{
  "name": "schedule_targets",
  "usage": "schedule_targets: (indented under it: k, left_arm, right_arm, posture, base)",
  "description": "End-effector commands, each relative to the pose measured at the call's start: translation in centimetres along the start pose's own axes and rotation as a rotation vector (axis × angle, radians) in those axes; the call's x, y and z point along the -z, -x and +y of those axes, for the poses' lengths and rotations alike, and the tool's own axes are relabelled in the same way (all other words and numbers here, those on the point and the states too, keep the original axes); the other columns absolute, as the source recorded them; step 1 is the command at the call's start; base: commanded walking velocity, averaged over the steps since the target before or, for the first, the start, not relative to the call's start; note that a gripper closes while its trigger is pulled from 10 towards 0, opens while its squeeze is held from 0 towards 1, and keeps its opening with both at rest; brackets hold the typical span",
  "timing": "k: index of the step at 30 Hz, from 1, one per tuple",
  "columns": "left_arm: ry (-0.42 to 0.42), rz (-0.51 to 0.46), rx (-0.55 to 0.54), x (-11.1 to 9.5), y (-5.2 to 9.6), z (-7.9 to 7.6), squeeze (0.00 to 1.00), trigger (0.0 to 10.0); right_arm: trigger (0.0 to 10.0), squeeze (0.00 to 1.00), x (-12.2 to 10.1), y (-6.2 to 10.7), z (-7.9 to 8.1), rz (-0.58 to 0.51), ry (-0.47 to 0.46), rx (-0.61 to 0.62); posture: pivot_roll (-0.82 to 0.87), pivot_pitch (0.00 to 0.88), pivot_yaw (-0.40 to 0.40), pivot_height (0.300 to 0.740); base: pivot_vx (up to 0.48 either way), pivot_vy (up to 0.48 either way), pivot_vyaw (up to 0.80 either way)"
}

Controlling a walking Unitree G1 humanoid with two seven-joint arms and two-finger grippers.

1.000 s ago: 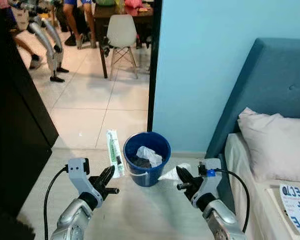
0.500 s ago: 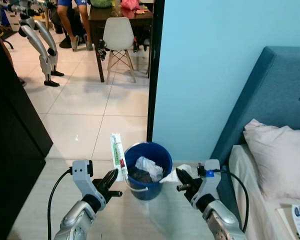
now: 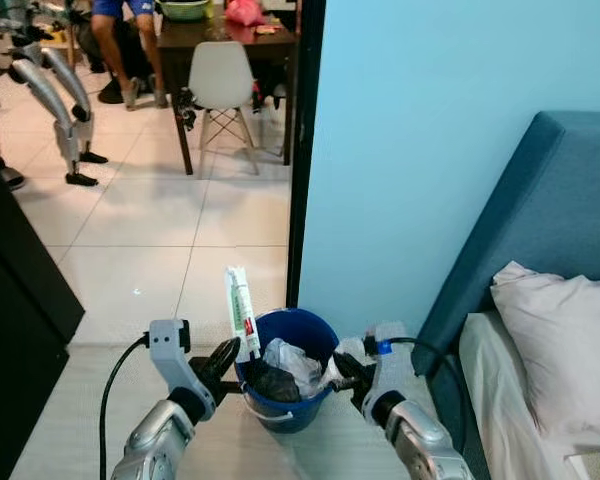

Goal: Clean up the room

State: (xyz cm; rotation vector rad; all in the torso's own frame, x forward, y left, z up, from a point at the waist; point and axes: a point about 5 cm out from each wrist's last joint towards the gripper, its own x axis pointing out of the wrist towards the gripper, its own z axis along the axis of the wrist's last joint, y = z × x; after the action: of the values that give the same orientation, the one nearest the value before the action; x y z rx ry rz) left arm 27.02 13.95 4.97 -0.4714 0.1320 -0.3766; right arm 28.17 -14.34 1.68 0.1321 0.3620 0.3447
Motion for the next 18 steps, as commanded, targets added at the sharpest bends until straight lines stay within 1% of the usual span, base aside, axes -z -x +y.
schedule_targets:
  k: [1, 3, 7, 10, 12, 13, 14, 15, 17, 18]
  left_arm:
    - [0.011, 0.014, 0.0, 0.5, 0.2, -0.1, 0.0, 10.0]
    - [0.012, 0.013, 0.001, 0.5, 0.3, -0.1, 0.0, 10.0]
    - [0.01, 0.015, 0.0, 0.5, 0.4, -0.1, 0.0, 10.0]
    - [0.009, 0.019, 0.002, 0.5, 0.5, -0.2, 0.0, 10.0]
    - [0.009, 0.024, 0.005, 0.6, 0.5, -0.3, 0.0, 10.0]
    - [0.011, 0.03, 0.008, 0.6, 0.4, -0.4, 0.0, 10.0]
    - [0.011, 0.03, 0.008, 0.6, 0.4, -0.4, 0.0, 10.0]
    - [0.008, 0.039, 0.009, 0.7, 0.4, -0.6, 0.0, 10.0]
    - [0.004, 0.065, 0.017, 0.9, 0.5, -0.8, 0.0, 10.0]
    - [0.004, 0.065, 0.017, 0.9, 0.5, -0.8, 0.0, 10.0]
  right_arm:
    - [10.0, 0.0, 0.4, -0.1, 0.1, 0.026, 0.012, 0.01]
    - [10.0, 0.0, 0.6, -0.4, 0.0, 0.054, 0.017, 0.028]
    - [10.0, 0.0, 1.0, -0.6, 0.2, 0.082, 0.022, 0.022]
    - [10.0, 0.0, 2.0, -1.0, 0.6, 0.171, 0.061, 0.025]
    - [10.0, 0.0, 2.7, -1.2, 0.9, 0.223, 0.072, 0.024]
    - [10.0, 0.0, 3.1, -1.2, 1.0, 0.259, 0.078, 0.024]
    - [10.0, 0.0, 3.1, -1.2, 1.0, 0.259, 0.078, 0.024]
    - [10.0, 0.0, 3.6, -1.2, 1.1, 0.298, 0.097, 0.029]
    - [10.0, 0.0, 4.8, -0.9, 1.3, 0.384, 0.117, 0.04]
    - [10.0, 0.0, 4.8, -0.9, 1.3, 0.384, 0.117, 0.04]
  posture:
    - [-0.06, 0.094, -0.017, 0.74]
    - [-0.05, 0.097, -0.016, 0.74]
    - [-0.05, 0.105, -0.014, 0.74]
    - [-0.04, 0.117, -0.009, 0.74]
    - [-0.04, 0.123, -0.005, 0.74]
    - [-0.03, 0.127, -0.004, 0.74]
    - [-0.03, 0.127, -0.004, 0.74]
    - [-0.03, 0.136, -0.002, 0.74]
    - [-0.02, 0.146, 0.002, 0.74]
    - [-0.02, 0.146, 0.002, 0.74]
  base:
    - [0.48, 0.0, 0.0]
    - [0.48, 0.0, 0.0]
    - [0.48, 0.0, 0.0]
    - [0.48, 0.0, 0.0]
    - [0.48, 0.0, 0.0]
    - [0.341, 0.0, 0.0]
    - [0.341, 0.0, 0.0]
    - [0.296, 0.0, 0.0]
    - [0.0, 0.0, 0.0]
    - [0.0, 0.0, 0.0]
